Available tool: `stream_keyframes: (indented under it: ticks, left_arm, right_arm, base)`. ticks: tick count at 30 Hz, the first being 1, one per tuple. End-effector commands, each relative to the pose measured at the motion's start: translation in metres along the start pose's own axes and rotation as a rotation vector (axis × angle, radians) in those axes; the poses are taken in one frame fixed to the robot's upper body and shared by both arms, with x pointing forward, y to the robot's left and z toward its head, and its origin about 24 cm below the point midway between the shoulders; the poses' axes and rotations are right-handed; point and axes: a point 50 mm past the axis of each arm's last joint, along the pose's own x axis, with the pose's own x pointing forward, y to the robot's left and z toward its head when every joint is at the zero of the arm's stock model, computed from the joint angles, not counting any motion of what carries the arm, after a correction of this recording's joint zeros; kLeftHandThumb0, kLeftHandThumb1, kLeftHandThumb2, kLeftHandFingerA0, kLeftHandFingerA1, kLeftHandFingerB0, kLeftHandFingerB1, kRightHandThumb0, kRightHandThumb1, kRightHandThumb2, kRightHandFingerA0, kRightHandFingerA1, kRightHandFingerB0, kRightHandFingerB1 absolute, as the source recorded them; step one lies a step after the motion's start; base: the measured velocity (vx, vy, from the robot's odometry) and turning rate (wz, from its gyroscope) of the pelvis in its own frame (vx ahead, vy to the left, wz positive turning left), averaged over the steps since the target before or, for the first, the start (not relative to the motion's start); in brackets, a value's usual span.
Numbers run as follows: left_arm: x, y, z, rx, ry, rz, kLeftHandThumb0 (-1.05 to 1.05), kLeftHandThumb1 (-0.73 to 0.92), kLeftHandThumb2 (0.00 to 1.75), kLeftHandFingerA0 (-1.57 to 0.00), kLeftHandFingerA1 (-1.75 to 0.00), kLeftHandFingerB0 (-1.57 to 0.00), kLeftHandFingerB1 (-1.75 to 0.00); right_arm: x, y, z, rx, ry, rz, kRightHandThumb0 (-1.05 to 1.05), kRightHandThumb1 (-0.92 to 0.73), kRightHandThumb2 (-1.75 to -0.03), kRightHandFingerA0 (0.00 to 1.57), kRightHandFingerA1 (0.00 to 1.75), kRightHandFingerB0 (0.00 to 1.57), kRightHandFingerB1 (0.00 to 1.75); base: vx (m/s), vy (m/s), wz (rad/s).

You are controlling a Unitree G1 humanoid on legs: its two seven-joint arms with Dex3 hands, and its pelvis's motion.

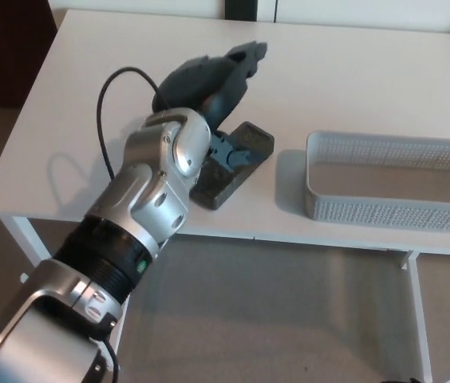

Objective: The robot walks towards a desk on which an eraser is kept on the left hand side and a container is kept on the right hand side. The robot picks up the eraser using its left hand and places it in the container.

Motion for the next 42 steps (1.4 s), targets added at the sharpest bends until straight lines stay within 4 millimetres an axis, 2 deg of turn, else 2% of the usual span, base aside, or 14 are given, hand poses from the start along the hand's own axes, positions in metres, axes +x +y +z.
stream_keyframes:
  ticks: [1, 9, 10, 15, 16, 17, 21, 22, 29, 30, 31, 32, 41, 42]
  left_arm:
    - [-0.001, -0.010, -0.023, 0.080, 0.169, 0.057, -0.60, 0.37, 0.77, -0.02, -0.25, -0.06, -0.23]
    - [-0.001, -0.018, -0.030, 0.075, 0.192, 0.024, -0.61, 0.37, 0.76, -0.03, -0.22, -0.05, -0.19]
    - [-0.001, -0.019, -0.031, 0.091, 0.200, 0.021, -0.63, 0.47, 0.55, -0.03, -0.27, 0.00, -0.24]
    - [-0.001, -0.026, -0.034, 0.097, 0.213, -0.002, -0.67, 0.41, 0.78, -0.06, -0.22, -0.06, -0.12]
    - [-0.001, -0.027, -0.034, 0.096, 0.211, -0.002, -0.69, 0.43, 0.77, -0.08, -0.20, -0.08, -0.10]
    - [-0.002, -0.028, -0.032, 0.097, 0.209, -0.005, -0.70, 0.43, 0.78, -0.08, -0.19, -0.08, -0.11]
    - [-0.002, -0.031, -0.030, 0.073, 0.198, -0.012, -0.59, 0.36, 0.78, -0.01, -0.26, -0.01, -0.21]
    - [-0.003, -0.033, -0.028, 0.057, 0.189, -0.007, -0.59, 0.46, 0.54, -0.03, -0.26, -0.02, -0.24]
    - [-0.004, -0.036, -0.022, 0.090, 0.184, -0.014, -0.65, 0.48, 0.55, -0.03, -0.27, -0.01, -0.24]
    - [-0.005, -0.036, -0.019, 0.096, 0.183, -0.015, -0.64, 0.39, 0.80, -0.04, -0.33, -0.04, -0.18]
    - [-0.004, -0.037, -0.019, 0.095, 0.188, -0.022, -0.64, 0.48, 0.55, -0.07, -0.29, -0.01, -0.23]
    - [-0.004, -0.037, -0.020, 0.102, 0.193, -0.029, -0.71, 0.43, 0.79, -0.08, -0.29, -0.08, -0.11]
    - [-0.003, -0.050, -0.033, 0.053, 0.254, -0.065, -0.64, 0.40, 0.77, -0.07, -0.34, -0.06, -0.19]
    - [-0.003, -0.052, -0.035, 0.050, 0.261, -0.066, -0.61, 0.46, 0.54, -0.04, -0.26, -0.03, -0.23]
  right_arm:
    - [-0.001, -0.003, -0.004, -0.040, 0.044, 0.027, -0.57, -0.80, -0.71, 0.14, 0.73, 0.06, 0.46]
    - [-0.001, -0.002, -0.002, -0.048, 0.045, 0.034, -0.56, -0.79, -0.72, 0.13, 0.75, 0.06, 0.48]
    - [-0.001, -0.002, -0.002, -0.049, 0.044, 0.036, -0.56, -0.79, -0.72, 0.13, 0.74, 0.06, 0.48]
    - [0.000, -0.001, -0.001, -0.055, 0.049, 0.038, -0.57, -0.79, -0.72, 0.12, 0.73, 0.06, 0.47]
    - [0.000, -0.002, 0.000, -0.058, 0.043, 0.037, -0.60, -0.64, -0.99, 0.14, 0.66, 0.06, 0.53]
    - [0.000, -0.002, -0.001, -0.058, 0.045, 0.037, -0.56, -0.78, -0.72, 0.12, 0.74, 0.06, 0.49]
    - [0.000, -0.003, 0.000, -0.055, 0.047, 0.039, -0.57, -0.79, -0.72, 0.12, 0.73, 0.06, 0.47]
    - [0.000, -0.003, 0.000, -0.057, 0.051, 0.040, -0.57, -0.80, -0.71, 0.12, 0.72, 0.06, 0.47]
    - [0.000, -0.002, 0.002, -0.062, 0.059, 0.049, -0.57, -0.79, -0.72, 0.12, 0.69, 0.06, 0.44]
    - [0.000, -0.002, 0.001, -0.061, 0.057, 0.050, -0.56, -0.78, -0.72, 0.09, 0.71, 0.06, 0.44]
    - [0.000, -0.002, 0.001, -0.065, 0.055, 0.049, -0.56, -0.79, -0.72, 0.12, 0.69, 0.06, 0.45]
    - [0.000, -0.002, 0.001, -0.068, 0.055, 0.048, -0.57, -0.79, -0.71, 0.13, 0.73, 0.06, 0.46]
    - [0.000, -0.002, 0.003, -0.069, 0.053, 0.045, -0.56, -0.79, -0.72, 0.13, 0.71, 0.06, 0.46]
    - [0.000, -0.002, 0.004, -0.067, 0.049, 0.043, -0.56, -0.79, -0.71, 0.14, 0.74, 0.06, 0.48]
  base:
    - [0.00, 0.000, 0.00]
    - [0.00, 0.000, 0.00]
    - [0.00, 0.000, 0.00]
    - [0.00, 0.000, 0.00]
    - [0.00, 0.000, 0.00]
    - [0.00, 0.000, 0.00]
    - [0.00, 0.000, 0.00]
    - [0.00, 0.000, 0.00]
    - [0.00, 0.000, 0.00]
    - [0.00, 0.000, 0.00]
    - [0.00, 0.000, 0.00]
    - [0.00, 0.000, 0.00]
    - [0.00, 0.000, 0.00]
    - [0.00, 0.000, 0.00]
